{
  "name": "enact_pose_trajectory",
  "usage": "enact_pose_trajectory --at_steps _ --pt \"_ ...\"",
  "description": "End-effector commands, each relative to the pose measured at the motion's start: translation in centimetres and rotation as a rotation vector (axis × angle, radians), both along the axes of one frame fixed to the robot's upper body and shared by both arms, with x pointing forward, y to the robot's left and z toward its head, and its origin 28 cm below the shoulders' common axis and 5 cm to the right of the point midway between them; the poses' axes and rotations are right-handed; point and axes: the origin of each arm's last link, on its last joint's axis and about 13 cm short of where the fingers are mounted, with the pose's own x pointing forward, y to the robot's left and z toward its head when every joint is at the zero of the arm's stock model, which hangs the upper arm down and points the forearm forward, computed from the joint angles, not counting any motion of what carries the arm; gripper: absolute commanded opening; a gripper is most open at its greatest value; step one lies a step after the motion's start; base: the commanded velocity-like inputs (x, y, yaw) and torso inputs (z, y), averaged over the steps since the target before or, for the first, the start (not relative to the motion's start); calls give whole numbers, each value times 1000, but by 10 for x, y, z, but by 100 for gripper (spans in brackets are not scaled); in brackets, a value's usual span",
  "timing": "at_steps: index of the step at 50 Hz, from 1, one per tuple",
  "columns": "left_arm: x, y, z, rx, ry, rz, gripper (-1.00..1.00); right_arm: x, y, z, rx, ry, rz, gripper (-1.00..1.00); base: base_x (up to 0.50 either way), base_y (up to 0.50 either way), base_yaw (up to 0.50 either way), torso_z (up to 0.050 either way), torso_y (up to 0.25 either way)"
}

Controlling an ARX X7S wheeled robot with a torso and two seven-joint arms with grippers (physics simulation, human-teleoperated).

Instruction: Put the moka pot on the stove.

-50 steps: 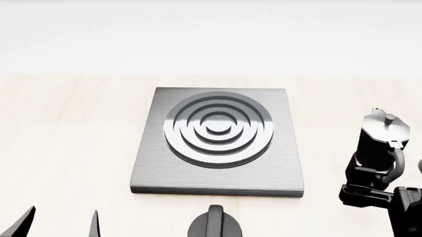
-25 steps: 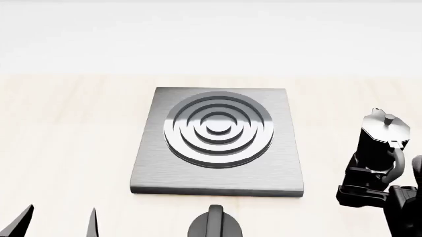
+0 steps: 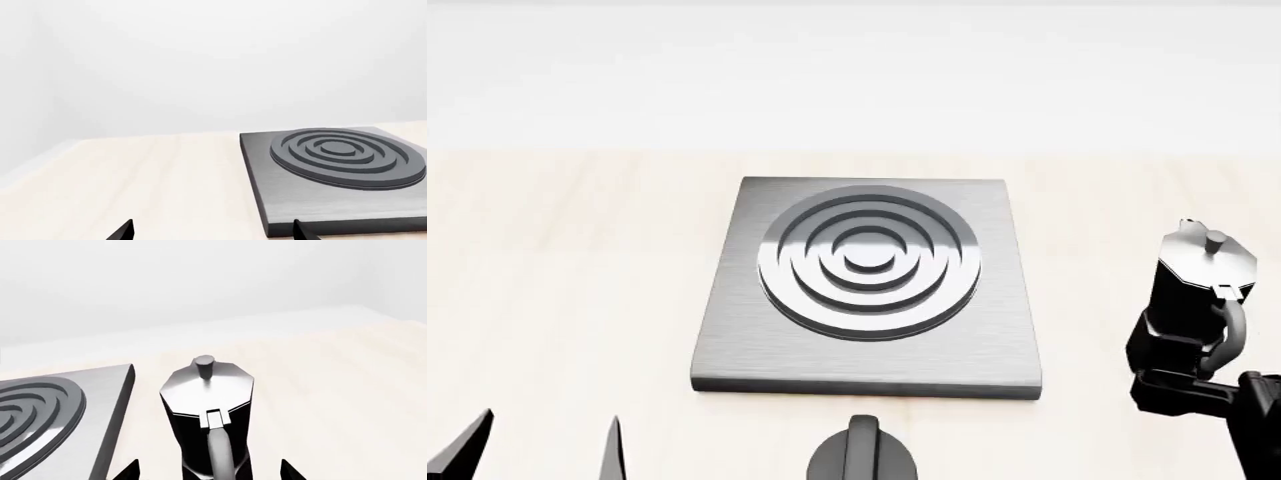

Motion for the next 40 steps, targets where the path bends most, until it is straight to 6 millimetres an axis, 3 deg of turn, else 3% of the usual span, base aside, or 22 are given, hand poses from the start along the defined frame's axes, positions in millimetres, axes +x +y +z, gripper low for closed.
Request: enact_pose_trajectory --at_steps 1,20,39,40 --pt "2 1 6 -26 -31 -8 100 13 -8 -6 20 30 10 100 0 0 0 0 0" --pt "3 3 8 -25 -28 -3 100 29 -20 -17 40 69 -20 100 0 0 0 0 0" --pt "3 4 7 -26 -27 0 100 40 -18 -20 43 80 -13 100 0 0 0 0 0" --pt "3 4 7 -25 -27 -1 100 40 -18 -20 44 80 -16 -100 0 0 0 0 0"
